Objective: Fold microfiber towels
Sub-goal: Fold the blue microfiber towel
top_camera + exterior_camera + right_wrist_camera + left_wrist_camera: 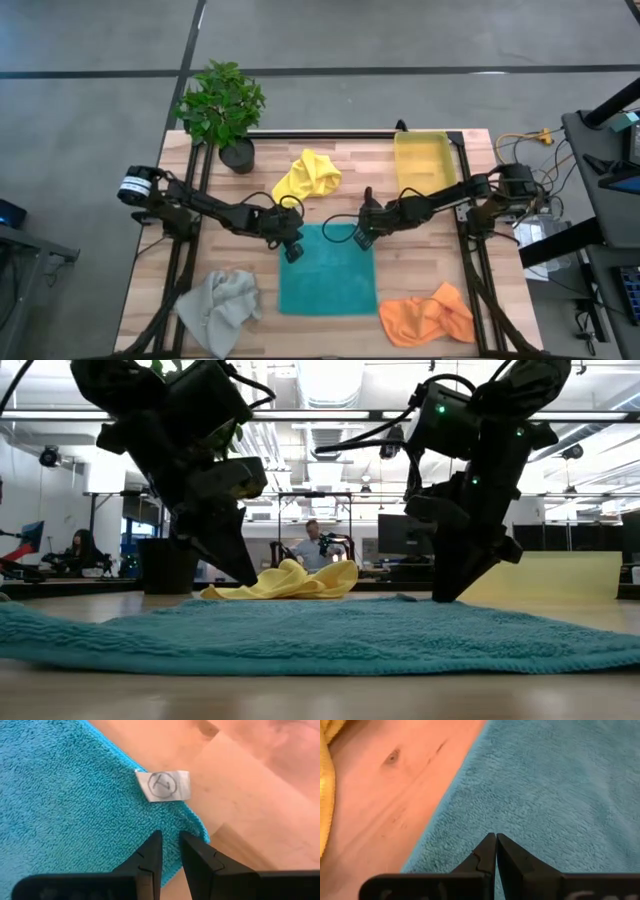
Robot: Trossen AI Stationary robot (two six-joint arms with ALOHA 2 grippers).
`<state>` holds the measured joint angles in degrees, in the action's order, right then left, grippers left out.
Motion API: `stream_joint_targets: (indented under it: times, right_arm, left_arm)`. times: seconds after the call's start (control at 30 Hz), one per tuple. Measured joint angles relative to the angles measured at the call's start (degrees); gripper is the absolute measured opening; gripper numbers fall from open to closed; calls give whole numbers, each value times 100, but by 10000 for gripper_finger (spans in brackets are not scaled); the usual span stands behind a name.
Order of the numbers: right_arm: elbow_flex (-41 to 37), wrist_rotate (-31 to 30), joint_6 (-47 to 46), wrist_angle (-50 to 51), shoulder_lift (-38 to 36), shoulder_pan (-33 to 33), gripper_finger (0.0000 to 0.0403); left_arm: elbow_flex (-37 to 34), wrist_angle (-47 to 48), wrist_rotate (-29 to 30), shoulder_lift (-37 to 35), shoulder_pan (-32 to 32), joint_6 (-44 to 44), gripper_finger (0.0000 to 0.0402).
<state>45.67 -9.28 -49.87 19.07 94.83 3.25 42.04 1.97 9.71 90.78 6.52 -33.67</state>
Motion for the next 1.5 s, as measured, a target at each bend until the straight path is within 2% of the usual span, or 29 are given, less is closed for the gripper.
stream_joint_targets:
  times: [0.37,0.53,0.73,0.9,1.03,1.13,1.3,1.5]
  right_arm:
    - [-3,-189,-135,73,0,-170,63]
    - [-4,-473,-478,286,-15,-171,63]
    - [-4,-541,-566,312,-56,-169,63]
    - [78,-728,-524,301,-256,-146,63]
    - [158,-1106,-193,288,-640,-17,63]
    - [164,-1147,460,189,-1069,226,63]
    - [130,-554,1597,134,-1832,1071,63]
    - [75,-516,1735,157,-2208,2448,63]
  left_arm:
    - [-3,82,28,184,-209,7,0]
    - [1,68,307,164,-243,13,0]
    - [-2,50,407,185,-264,151,0]
    - [-17,73,619,164,-317,170,0]
    - [34,91,732,-130,-301,479,0]
    - [19,221,689,-461,-171,687,0]
    - [-17,464,684,-1000,538,963,0]
    - [7,596,1172,-1129,1811,1006,0]
